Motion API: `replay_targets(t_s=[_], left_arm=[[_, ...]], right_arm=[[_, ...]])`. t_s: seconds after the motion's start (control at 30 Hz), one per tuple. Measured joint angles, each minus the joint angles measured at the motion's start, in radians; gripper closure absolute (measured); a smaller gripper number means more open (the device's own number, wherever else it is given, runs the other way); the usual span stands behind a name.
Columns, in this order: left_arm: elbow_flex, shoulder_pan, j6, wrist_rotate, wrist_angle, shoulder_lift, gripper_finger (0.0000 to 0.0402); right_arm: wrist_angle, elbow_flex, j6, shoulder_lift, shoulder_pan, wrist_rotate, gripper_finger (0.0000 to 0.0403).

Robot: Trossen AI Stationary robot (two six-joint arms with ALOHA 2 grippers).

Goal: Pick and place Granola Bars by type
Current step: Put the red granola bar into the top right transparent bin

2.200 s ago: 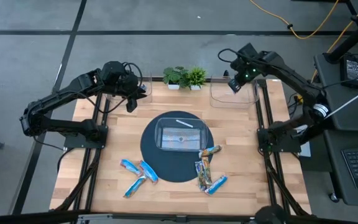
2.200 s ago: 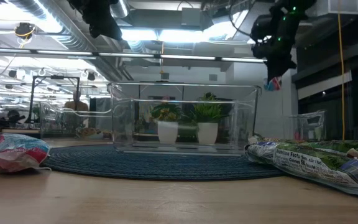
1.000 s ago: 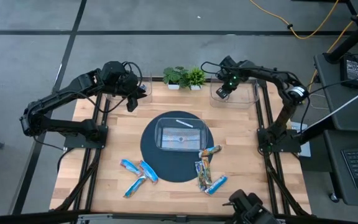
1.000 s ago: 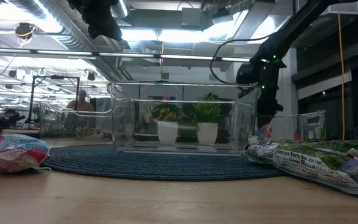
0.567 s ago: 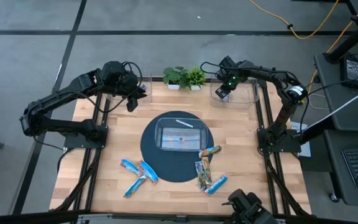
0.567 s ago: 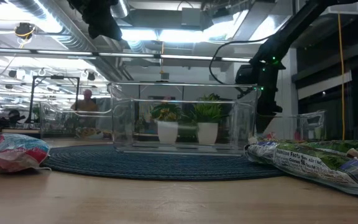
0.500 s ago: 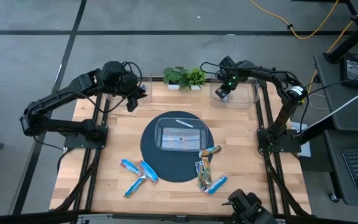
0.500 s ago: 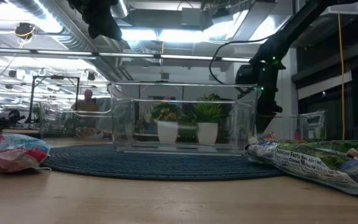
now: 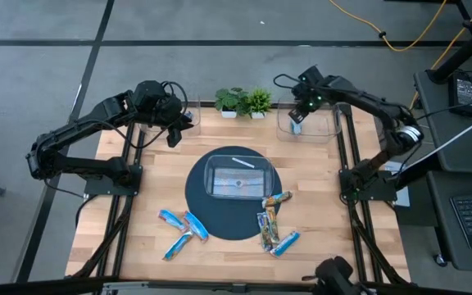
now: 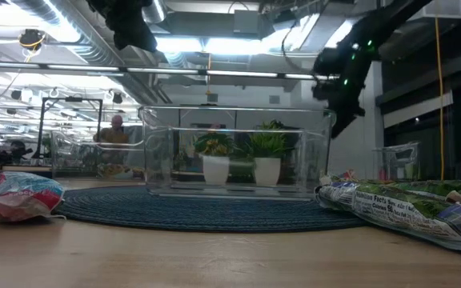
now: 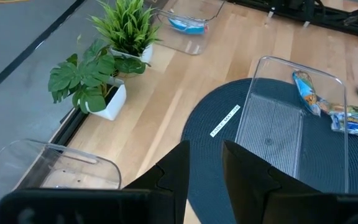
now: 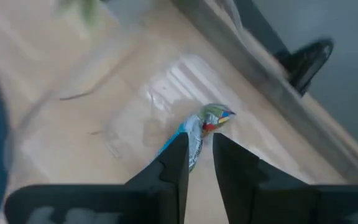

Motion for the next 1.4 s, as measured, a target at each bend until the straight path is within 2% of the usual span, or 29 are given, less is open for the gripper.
replay_targets(t_s=[0.13,0.37,0.53,0.67,0.77,1.03,1.23,1.4], left_arm=[[0.000,-0.028,0.004,0.039,-0.048,0.000,0.0316],[-0.010,-0.194,0.008,0.062,-0.208,-0.001,0.0316],[-0.077,-0.301,-0.048,0.059,-0.223,-0.001,0.0316],[-0.150,-0.361,-0.118,0.058,-0.206,0.000,0.0316],[-0.198,-0.406,-0.171,0.066,-0.206,0.000,0.0316],[-0.288,-0.572,-0.240,0.066,-0.200,0.000,0.0316],[-0.375,-0.683,-0.357,0.066,-0.177,0.000,0.0316],[-0.468,-0.751,-0.465,0.066,-0.091,0.000,0.0316]], right_arm=[[-0.008,0.000,-0.038,-0.110,0.039,-0.057,0.0326],[-0.008,0.000,-0.099,-0.320,0.170,-0.186,0.0326],[-0.005,0.000,-0.149,-0.433,0.283,-0.237,0.0326],[-0.003,0.000,-0.244,-0.499,0.380,-0.326,0.0326],[0.009,0.000,-0.265,-0.526,0.449,-0.367,0.0326],[0.024,0.000,-0.238,-0.540,0.581,-0.366,0.0326],[0.038,0.000,-0.235,-0.538,0.622,-0.334,0.0326],[0.041,0.000,-0.206,-0.537,0.626,-0.312,0.0326]])
